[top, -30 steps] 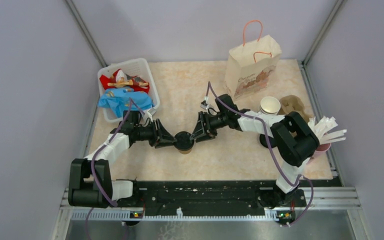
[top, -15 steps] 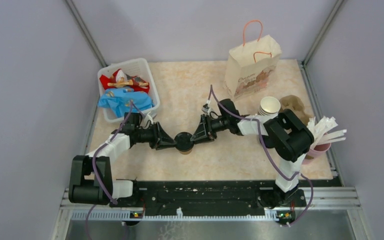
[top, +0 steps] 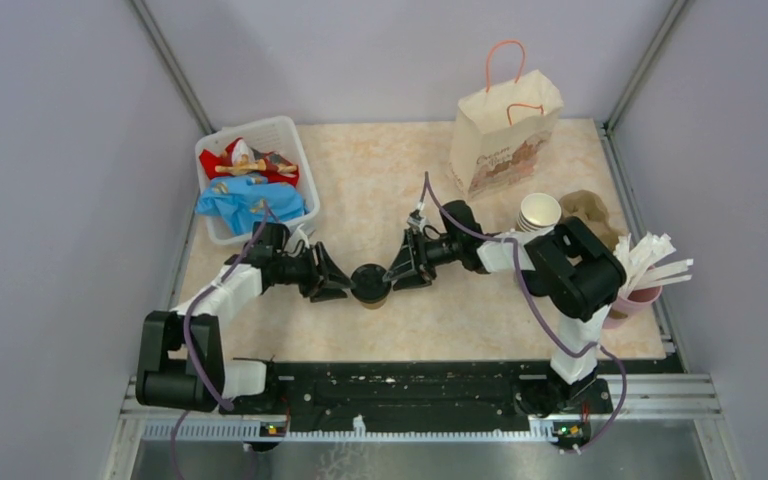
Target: Pack the takeout coffee
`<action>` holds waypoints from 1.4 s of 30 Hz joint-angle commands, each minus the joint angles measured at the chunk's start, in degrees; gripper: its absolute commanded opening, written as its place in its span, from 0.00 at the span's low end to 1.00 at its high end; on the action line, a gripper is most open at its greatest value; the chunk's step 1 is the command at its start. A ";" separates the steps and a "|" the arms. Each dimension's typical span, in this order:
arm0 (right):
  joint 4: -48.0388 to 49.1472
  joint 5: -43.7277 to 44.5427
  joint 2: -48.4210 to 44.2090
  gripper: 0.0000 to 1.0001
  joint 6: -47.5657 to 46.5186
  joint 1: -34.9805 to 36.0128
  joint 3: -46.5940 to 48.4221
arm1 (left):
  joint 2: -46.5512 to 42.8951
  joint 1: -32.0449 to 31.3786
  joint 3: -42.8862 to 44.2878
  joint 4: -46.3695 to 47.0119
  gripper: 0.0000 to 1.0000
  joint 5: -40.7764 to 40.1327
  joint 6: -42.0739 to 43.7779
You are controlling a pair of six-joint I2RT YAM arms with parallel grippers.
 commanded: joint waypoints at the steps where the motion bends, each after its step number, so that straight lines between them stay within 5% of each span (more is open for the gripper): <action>1: -13.66 5.98 -2.73 0.60 -6.75 -1.06 3.70 | -2.81 -0.46 3.31 -6.32 0.55 -11.32 5.69; 10: -19.00 6.45 -5.04 0.64 -8.76 -0.19 6.05 | -7.02 -0.46 9.16 -7.48 0.84 -7.51 5.92; 23: -15.93 15.12 -6.67 0.53 -3.06 5.52 5.30 | -12.84 -0.46 18.50 -15.95 0.85 -13.50 8.09; 30: -15.12 16.65 -12.31 0.64 -1.57 6.89 3.37 | -14.58 -0.46 19.57 -16.31 0.84 -12.68 7.44; 42: -14.37 18.01 -10.08 0.66 0.31 10.33 2.72 | -15.68 -0.46 23.81 -16.56 0.87 -10.82 5.86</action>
